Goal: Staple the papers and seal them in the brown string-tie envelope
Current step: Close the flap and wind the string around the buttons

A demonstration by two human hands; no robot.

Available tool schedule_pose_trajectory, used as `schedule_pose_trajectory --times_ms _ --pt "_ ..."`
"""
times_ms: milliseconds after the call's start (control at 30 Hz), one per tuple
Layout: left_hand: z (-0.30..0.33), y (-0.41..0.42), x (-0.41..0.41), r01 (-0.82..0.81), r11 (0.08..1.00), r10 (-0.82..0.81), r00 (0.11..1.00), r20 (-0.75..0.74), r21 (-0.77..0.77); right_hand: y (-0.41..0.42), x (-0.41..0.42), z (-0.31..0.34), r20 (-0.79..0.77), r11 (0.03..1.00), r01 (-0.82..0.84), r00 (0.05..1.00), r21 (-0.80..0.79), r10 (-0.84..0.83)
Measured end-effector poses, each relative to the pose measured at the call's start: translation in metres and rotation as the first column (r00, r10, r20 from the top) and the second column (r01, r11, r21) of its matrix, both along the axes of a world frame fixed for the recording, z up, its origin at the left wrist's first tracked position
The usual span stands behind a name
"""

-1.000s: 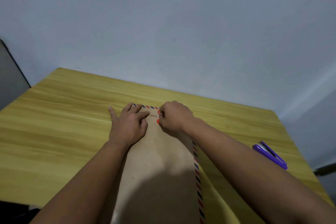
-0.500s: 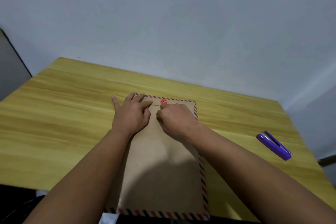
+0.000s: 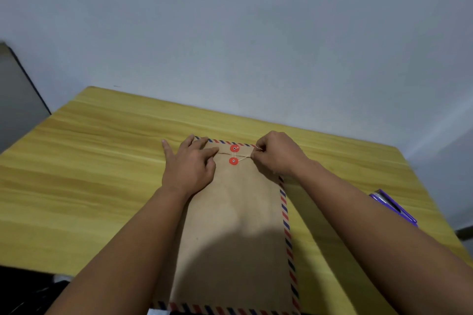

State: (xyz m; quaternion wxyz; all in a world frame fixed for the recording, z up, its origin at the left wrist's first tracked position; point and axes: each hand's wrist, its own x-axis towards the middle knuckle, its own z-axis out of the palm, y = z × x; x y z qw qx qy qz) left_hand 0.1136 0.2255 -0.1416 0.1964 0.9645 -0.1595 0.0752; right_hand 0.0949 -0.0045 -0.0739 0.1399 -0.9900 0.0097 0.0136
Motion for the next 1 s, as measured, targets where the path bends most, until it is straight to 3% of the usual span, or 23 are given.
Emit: schedule_pose_trajectory --times_ms 400,867,1000 --pt "-0.003 0.001 0.001 0.0 1.0 -0.001 1.0 0.024 0.012 0.022 0.067 0.003 -0.106 0.988 0.023 0.994 -0.154 -0.04" --pt "0.0 0.001 -0.001 0.004 1.0 -0.004 1.0 0.007 -0.007 0.072 0.051 0.002 0.0 0.885 -0.196 0.976 -0.423 0.216" --pt "0.001 0.002 -0.002 0.007 1.0 -0.007 1.0 -0.003 -0.005 0.067 0.031 -0.005 0.04 0.891 -0.247 0.958 -0.381 0.283"
